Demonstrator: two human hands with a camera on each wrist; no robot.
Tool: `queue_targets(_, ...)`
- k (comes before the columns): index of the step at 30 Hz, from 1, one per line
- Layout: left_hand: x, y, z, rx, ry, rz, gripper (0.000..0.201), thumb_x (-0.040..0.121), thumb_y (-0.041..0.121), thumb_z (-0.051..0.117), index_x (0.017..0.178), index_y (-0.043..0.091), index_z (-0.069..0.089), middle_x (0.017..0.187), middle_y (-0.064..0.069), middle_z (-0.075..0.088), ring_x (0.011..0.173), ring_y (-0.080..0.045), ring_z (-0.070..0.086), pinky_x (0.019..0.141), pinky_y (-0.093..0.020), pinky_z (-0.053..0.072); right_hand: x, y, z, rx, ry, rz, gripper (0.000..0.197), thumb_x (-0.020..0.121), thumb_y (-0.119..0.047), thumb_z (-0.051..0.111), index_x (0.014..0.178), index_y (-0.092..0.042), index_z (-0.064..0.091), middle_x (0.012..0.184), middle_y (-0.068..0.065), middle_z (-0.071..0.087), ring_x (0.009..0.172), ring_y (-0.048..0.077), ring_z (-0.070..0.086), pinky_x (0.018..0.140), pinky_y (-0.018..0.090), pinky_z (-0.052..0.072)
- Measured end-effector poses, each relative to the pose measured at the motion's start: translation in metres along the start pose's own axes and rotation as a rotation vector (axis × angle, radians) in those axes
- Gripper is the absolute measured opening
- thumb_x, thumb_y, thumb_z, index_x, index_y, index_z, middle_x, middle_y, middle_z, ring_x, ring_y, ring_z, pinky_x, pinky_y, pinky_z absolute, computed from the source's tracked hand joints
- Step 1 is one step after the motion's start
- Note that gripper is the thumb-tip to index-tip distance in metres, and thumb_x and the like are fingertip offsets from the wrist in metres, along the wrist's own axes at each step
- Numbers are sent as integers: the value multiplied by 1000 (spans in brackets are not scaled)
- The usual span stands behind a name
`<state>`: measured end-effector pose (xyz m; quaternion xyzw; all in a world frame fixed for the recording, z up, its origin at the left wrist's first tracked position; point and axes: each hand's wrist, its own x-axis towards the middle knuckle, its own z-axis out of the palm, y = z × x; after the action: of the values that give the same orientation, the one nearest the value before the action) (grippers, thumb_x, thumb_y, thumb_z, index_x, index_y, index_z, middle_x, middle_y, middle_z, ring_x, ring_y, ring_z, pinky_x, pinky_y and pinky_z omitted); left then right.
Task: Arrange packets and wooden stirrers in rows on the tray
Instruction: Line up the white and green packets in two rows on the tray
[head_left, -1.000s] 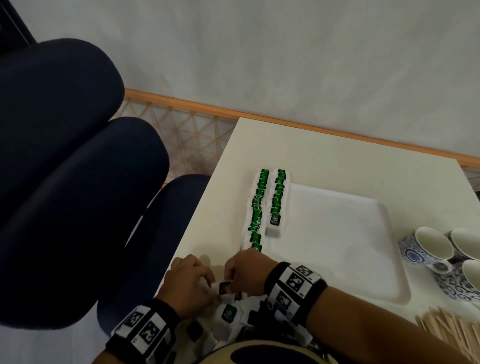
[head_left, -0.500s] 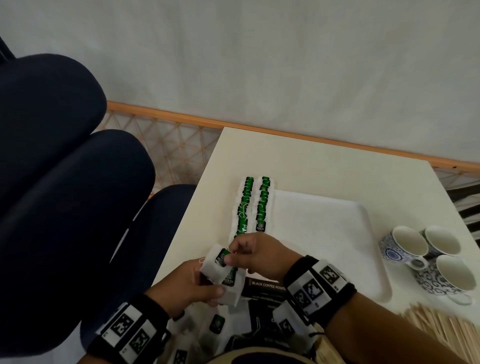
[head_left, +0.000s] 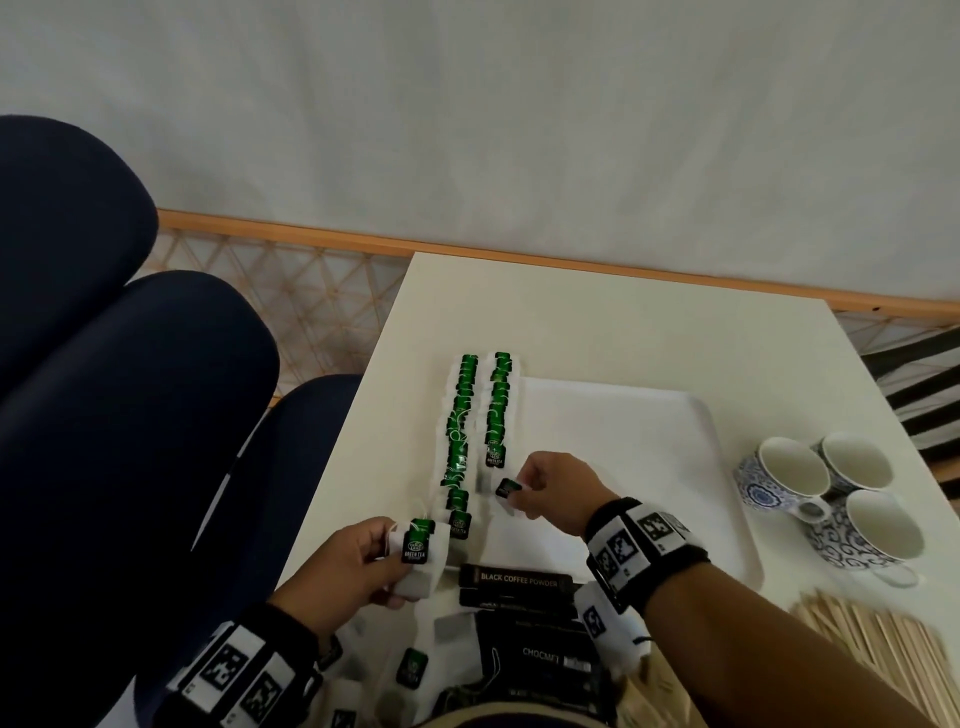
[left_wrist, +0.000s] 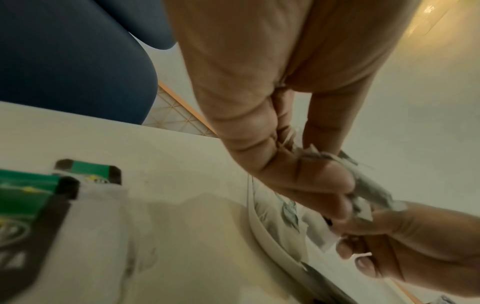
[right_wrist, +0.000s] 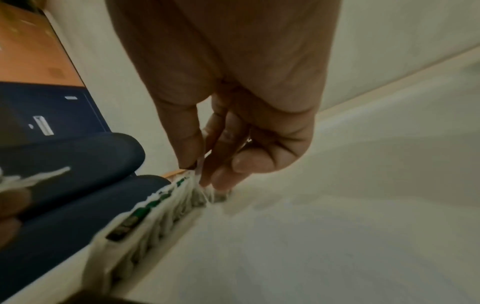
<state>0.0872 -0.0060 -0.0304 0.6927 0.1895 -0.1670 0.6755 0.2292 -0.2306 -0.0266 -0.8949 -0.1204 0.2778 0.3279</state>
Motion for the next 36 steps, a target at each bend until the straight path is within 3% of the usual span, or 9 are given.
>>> queue_targets(6, 4, 3, -3, -4, 38, -18, 5, 88, -1, 62, 88, -1, 57, 70, -6, 65, 65, -16, 59, 58, -27, 53, 21, -1, 11, -3, 15, 38, 12, 89, -25, 65, 87, -17, 56, 83, 2, 68, 74, 16, 65, 62, 23, 49)
queue_targets(9, 4, 3, -4, 11, 45, -18, 4, 88, -2, 61, 87, -1, 57, 69, -4, 67, 62, -11, 63, 57, -26, 54, 30, 0, 15, -28, 45, 71, 17, 91, -33, 62, 90, -16, 56, 95, 6, 68, 89, 24, 67, 79, 33, 54)
queue_targets(12, 5, 3, -6, 11, 55, -18, 5, 88, 0, 62, 87, -1, 58, 73, -8, 68, 68, -17, 64, 58, -27, 54, 33, 1, 18, -27, 49, 95, 23, 91, -38, 60, 90, -16, 56, 99, 7, 68, 92, 25, 66, 86, 37, 53)
queue_targets(15, 5, 3, -6, 11, 53, -23, 5, 88, 0, 63, 86, 0, 58, 74, -9, 68, 70, -19, 64, 59, -27, 54, 33, 3, 20, -18, 84, 104, 25, 90, -40, 62, 83, -17, 56, 93, 6, 68, 87, 24, 66, 81, 34, 54)
queue_targets(19, 6, 3, -5, 8, 47, -29, 5, 88, -1, 62, 85, 1, 58, 72, -6, 69, 68, -15, 65, 58, -27, 55, 32, 1, 21, 4, 150, 114, 24, 88, -40, 66, 81, -18, 58, 82, -1, 63, 74, 16, 57, 61, 23, 44)
queue_targets(24, 10, 5, -5, -1, 45, -30, 6, 88, -1, 62, 92, -5, 58, 77, -10, 70, 71, -18, 66, 61, -29, 56, 34, -4, 20, -21, 179, 124, 27, 88, -39, 66, 85, -16, 54, 86, 0, 59, 77, 16, 53, 65, 24, 41)
queue_targets(26, 10, 6, -5, -16, 48, -34, 9, 88, 0, 61, 94, -7, 58, 78, -10, 70, 71, -18, 66, 61, -29, 56, 33, -4, 20, -10, 181, 140, 31, 86, -42, 67, 87, -17, 49, 86, -2, 56, 76, 14, 50, 60, 24, 38)
queue_targets(30, 9, 8, -4, -38, 44, -31, 3, 89, 0, 60, 91, -2, 59, 79, -10, 71, 71, -19, 67, 60, -29, 56, 27, -3, 19, -7, 90, 152, 53, 72, -44, 81, 97, -18, 42, 86, -4, 50, 72, 10, 44, 55, 22, 34)
queue_targets(36, 10, 8, 0, -34, 38, -37, 2, 88, 0, 61, 88, -1, 59, 76, -11, 70, 66, -17, 66, 59, -28, 55, 26, -6, 23, -88, 58, 115, 59, 69, -32, 85, 101, -17, 37, 92, -1, 53, 82, 19, 51, 54, 23, 36)
